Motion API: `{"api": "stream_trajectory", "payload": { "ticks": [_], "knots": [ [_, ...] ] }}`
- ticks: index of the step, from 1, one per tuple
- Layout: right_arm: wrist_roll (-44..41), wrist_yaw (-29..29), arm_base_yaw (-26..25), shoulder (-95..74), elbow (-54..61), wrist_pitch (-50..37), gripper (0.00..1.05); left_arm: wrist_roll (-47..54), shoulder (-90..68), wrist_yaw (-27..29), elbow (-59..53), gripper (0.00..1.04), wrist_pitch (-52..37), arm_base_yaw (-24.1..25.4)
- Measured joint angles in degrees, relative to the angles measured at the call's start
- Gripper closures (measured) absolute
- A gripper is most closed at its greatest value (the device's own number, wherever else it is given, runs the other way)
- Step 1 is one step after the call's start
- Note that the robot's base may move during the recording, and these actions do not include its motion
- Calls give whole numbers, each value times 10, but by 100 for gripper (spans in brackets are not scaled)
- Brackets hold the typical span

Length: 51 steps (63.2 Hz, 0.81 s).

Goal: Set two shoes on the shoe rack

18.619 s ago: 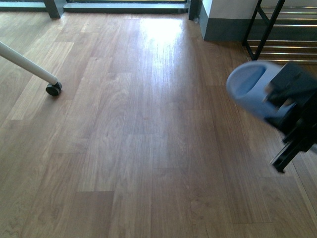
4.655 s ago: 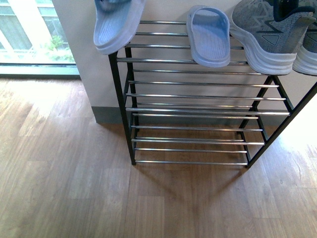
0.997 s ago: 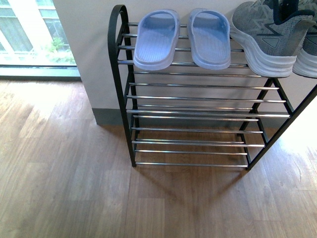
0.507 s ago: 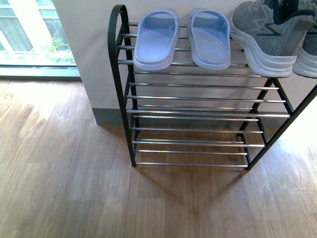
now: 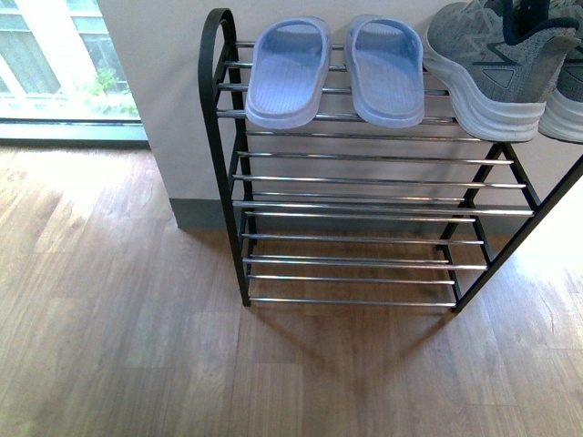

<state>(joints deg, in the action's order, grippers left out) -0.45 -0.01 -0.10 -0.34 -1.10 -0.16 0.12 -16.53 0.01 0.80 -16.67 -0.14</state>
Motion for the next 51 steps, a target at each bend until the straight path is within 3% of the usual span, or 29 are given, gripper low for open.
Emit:
{"api": "stream_trajectory", "payload": {
  "ticks": [24,31,46,51],
  "knots": [
    [0,0,0,0,0,0,9,0,65,0,0,104,66,0],
    [0,0,0,0,0,0,9,0,144,0,0,104,160,0],
    [0,0,0,0,0,0,9,0,156,0,0,104,167,0],
    [0,0,0,1,0,0,9,0,156,0,0,93,167,0]
  ]
}}
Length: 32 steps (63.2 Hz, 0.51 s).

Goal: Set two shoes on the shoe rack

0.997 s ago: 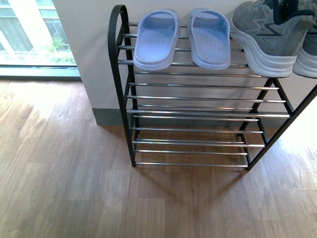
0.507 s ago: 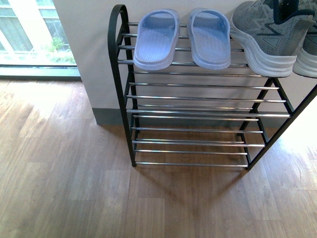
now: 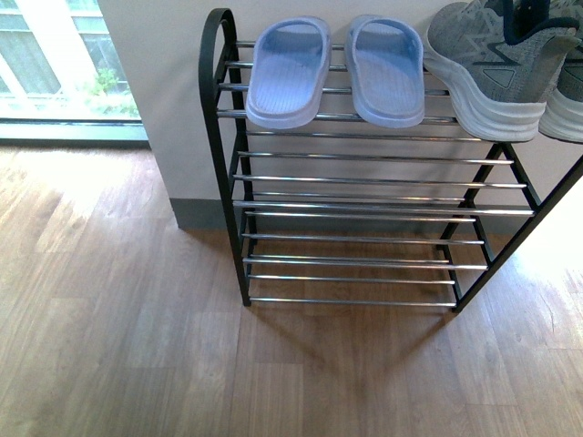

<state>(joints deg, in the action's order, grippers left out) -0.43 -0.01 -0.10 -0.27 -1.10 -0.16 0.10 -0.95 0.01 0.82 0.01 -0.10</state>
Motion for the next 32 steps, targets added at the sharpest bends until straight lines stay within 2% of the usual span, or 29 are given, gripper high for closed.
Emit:
{"api": "stream_trajectory", "payload": {
  "ticks": [22,23,25,28,32],
  "knots": [
    [0,0,0,0,0,0,9,0,0,0,0,29,0,0],
    [0,0,0,0,0,0,9,0,0,0,0,22,0,0],
    [0,0,0,-1,0,0,9,0,0,0,0,15,0,0],
    [0,0,0,0,0,0,9,0,0,0,0,8,0,0],
    [0,0,0,0,0,0,9,0,0,0,0,10,0,0]
  ]
}}
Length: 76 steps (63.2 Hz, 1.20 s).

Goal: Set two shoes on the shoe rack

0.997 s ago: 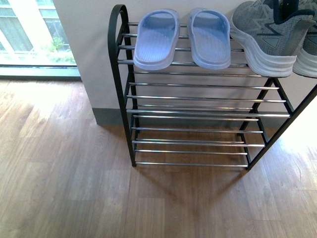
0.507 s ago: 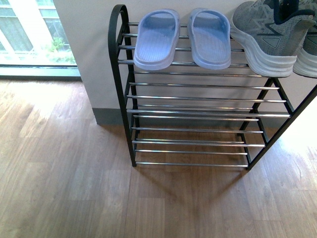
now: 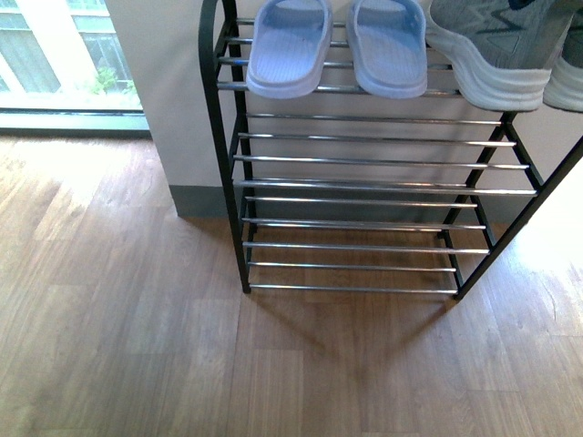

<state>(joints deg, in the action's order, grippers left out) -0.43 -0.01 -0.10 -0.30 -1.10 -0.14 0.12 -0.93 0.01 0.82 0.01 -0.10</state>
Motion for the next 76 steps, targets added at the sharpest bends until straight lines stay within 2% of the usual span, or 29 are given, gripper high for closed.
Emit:
{"api": "stream_trajectory", "payload": {
  "ticks": [76],
  "knots": [
    [0,0,0,0,0,1,9,0,0,0,0,9,0,0]
  ]
}}
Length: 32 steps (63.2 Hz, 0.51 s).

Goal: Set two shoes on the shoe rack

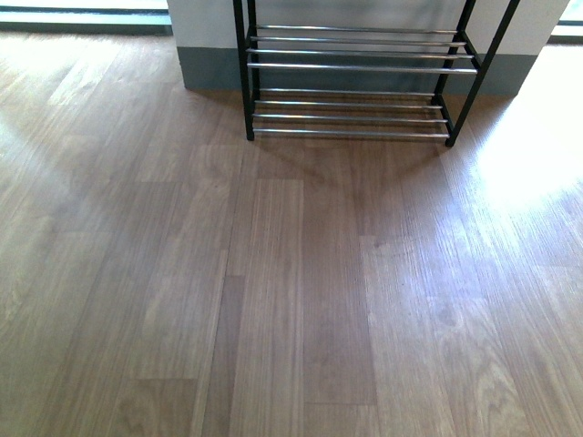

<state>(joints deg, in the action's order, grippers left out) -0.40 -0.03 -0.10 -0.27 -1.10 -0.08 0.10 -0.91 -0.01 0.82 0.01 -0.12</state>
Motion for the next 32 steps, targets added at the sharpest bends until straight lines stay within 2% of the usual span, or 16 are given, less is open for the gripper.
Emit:
{"api": "stream_trajectory", "payload": {
  "ticks": [32],
  "knots": [
    [0,0,0,0,0,0,9,0,0,1,0,9,0,0]
  ]
}}
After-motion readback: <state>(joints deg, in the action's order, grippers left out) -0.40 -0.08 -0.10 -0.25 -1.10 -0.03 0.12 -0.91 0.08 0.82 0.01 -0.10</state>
